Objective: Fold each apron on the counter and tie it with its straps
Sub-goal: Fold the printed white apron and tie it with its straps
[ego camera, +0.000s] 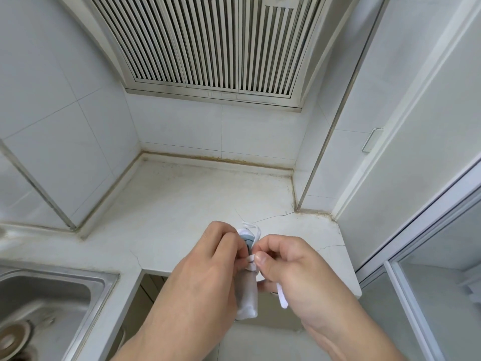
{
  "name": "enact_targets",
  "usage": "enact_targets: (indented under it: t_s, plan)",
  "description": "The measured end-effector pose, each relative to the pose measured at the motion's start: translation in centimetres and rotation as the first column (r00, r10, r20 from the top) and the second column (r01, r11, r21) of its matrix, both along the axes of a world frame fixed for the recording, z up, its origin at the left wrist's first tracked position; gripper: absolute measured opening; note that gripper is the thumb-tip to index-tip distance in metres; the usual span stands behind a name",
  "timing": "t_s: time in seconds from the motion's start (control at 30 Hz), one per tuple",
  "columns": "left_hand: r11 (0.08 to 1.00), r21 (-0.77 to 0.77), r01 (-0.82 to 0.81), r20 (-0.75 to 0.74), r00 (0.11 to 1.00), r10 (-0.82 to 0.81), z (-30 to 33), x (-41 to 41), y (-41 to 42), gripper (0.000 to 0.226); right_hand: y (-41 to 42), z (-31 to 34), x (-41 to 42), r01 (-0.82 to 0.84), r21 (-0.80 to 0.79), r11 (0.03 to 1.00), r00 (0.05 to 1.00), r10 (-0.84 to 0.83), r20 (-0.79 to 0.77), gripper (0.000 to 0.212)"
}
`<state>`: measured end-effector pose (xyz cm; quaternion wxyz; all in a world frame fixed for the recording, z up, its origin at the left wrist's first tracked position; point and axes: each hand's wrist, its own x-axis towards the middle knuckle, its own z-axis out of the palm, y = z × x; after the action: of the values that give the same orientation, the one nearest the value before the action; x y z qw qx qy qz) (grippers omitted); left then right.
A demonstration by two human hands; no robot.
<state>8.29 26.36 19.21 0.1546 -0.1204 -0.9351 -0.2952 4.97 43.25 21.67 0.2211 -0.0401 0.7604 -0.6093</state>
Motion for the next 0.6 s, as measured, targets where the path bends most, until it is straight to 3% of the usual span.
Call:
enact_targets:
  t_s: [0.17,0.27,0.4,0.53,0.6]
  plan:
    - [0.983,0.172,0.067,0.096,0.992,-0.084,0.3,0.0,-0.3,0.015,-0.2,-0.6,-0.2,0.020,0.072,0.997,0.999,-0.016,-0.051,0.027]
    - [0.985,0.161,0.056,0.113,0.991,-0.074,0.2,-0.1,-0.4,0.021,-0.3,-0.6,0.1,-0.017,0.172,0.985,0.995,0.034,-0.099,0.024]
    - [0.993,0.116,-0.020,0.119,0.993,0.006,-0.1,-0.3,-0.5,0.030,-0.5,-0.3,0.2,-0.035,0.138,0.990,0.998,0.043,-0.055,0.026]
    - [0.976,0.168,-0.142,-0.069,0.985,0.155,-0.2,-0.2,0.2,0.035,-0.3,-0.7,-0.6,0.044,-0.038,0.998,0.999,-0.042,0.034,0.023]
    - [0.981,0.134,-0.142,-0.216,0.962,0.169,-0.1,0.1,0.7,0.020,-0.4,-0.6,-0.7,0.085,-0.129,0.988,0.993,-0.074,0.088,0.023]
